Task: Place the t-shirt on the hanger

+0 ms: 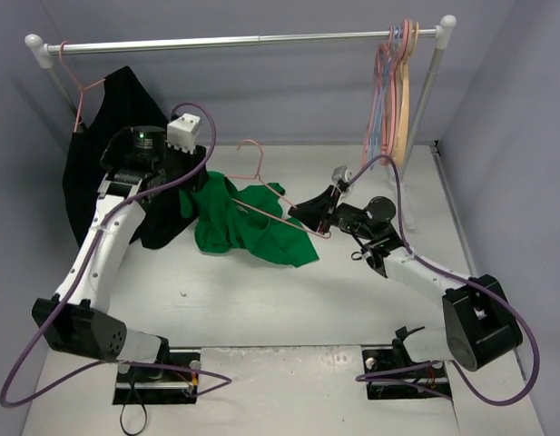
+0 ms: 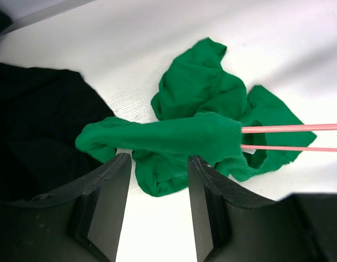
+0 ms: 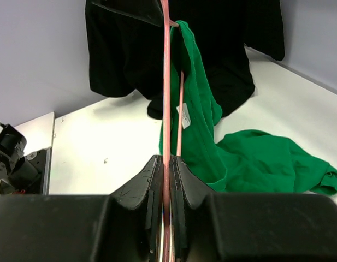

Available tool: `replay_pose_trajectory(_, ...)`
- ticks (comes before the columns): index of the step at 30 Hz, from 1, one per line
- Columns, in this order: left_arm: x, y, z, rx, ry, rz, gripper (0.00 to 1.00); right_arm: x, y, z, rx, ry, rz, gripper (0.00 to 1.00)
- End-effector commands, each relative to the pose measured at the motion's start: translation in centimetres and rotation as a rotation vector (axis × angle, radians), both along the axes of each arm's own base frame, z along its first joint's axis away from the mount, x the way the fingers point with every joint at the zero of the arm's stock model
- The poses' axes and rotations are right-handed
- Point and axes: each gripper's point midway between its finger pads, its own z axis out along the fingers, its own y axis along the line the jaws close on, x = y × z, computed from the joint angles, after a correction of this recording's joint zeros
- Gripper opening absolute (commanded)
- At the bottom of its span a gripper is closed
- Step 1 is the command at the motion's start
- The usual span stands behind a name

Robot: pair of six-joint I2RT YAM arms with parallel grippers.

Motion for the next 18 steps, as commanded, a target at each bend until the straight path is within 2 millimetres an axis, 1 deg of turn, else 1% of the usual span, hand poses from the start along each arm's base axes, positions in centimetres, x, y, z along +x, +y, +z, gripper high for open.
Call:
replay_pose_trajectory(1,1.3,-1.3,2.4,-0.043,-0.103,-0.178,0.45,0.0,0.1,5.4,0.076,-0.199,0.023,0.00)
replay_pose_trajectory(4,1.9,-1.7,1.0,-0.040,-0.070,-0.232,0.46,0.0,0.3,5.2,0.070,-0.199,0.033,0.00)
replay_pose_trajectory(5,1.7,-2.2,0.5,-0.047,-0.055,-0.277,0.46,-0.1,0.3,5.2,0.068,-0.201,0.038,0.00)
replay_pose_trajectory(6,2.0,-2.5,-0.1,-0.051,-0.040,-0.295,0.46,0.0,0.3,5.1,0.066,-0.199,0.040,0.00)
replay_pose_trajectory(8,2.0,-3.2,-0.3,-0.066,-0.038,-0.342,0.46,-0.1,0.5,5.1,0.063,-0.200,0.051,0.00)
replay_pose_trajectory(10,2.2,-3.4,-0.9,-0.065,-0.037,-0.357,0.46,-0.2,0.5,5.1,0.058,-0.203,0.063,0.00)
replay_pose_trajectory(11,2.3,-3.5,-0.8,-0.067,-0.049,-0.365,0.46,-0.3,0.6,5.1,0.055,-0.202,0.071,0.00)
replay_pose_trajectory(14,1.7,-4.0,-0.6,-0.074,-0.071,-0.415,0.45,-0.4,0.8,5.0,0.046,-0.203,0.088,0.00)
replay_pose_trajectory(15,1.7,-3.9,-0.2,-0.064,-0.093,-0.407,0.45,-0.5,0.8,5.0,0.044,-0.202,0.097,0.00)
replay_pose_trajectory(16,2.0,-3.7,-0.4,-0.061,-0.106,-0.390,0.45,-0.6,0.9,4.9,0.041,-0.197,0.105,0.00)
replay_pose_trajectory(18,1.8,-3.4,0.3,-0.053,-0.142,-0.368,0.46,-0.4,0.9,4.9,0.042,-0.198,0.098,0.00)
